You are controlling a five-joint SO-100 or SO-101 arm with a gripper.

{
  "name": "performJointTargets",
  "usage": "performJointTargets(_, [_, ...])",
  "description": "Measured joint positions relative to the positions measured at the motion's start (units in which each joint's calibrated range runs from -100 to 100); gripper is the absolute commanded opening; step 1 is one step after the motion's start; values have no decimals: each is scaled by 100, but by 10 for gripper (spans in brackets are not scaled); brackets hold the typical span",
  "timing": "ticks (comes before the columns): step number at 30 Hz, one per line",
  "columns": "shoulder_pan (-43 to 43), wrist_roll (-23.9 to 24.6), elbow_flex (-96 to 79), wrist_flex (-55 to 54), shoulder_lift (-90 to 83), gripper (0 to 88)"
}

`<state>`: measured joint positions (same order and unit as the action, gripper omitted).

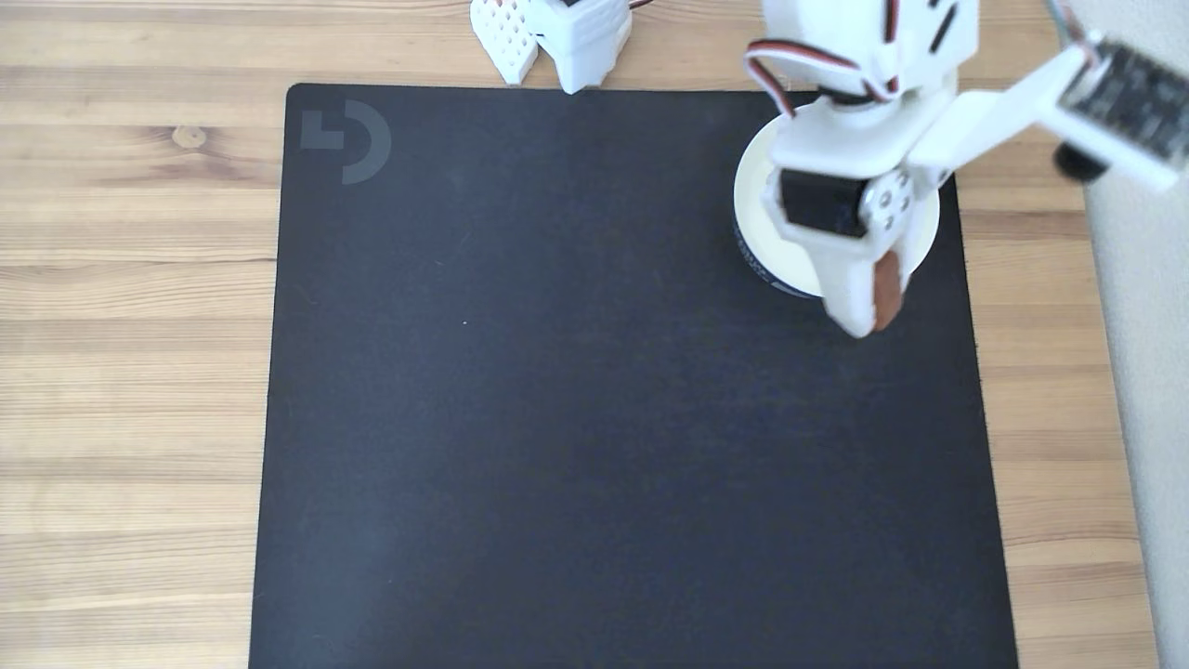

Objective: Pick up the toy and place it on the plate

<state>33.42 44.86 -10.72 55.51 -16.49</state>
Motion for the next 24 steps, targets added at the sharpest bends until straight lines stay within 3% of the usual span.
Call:
performJointTargets(14, [1573, 5, -3817, -1976, -1890, 24])
performJointTargets(19, [1764, 5, -5224, -2997, -2015, 24])
performJointTargets(24, [1773, 5, -5857, -3309, -2040, 30])
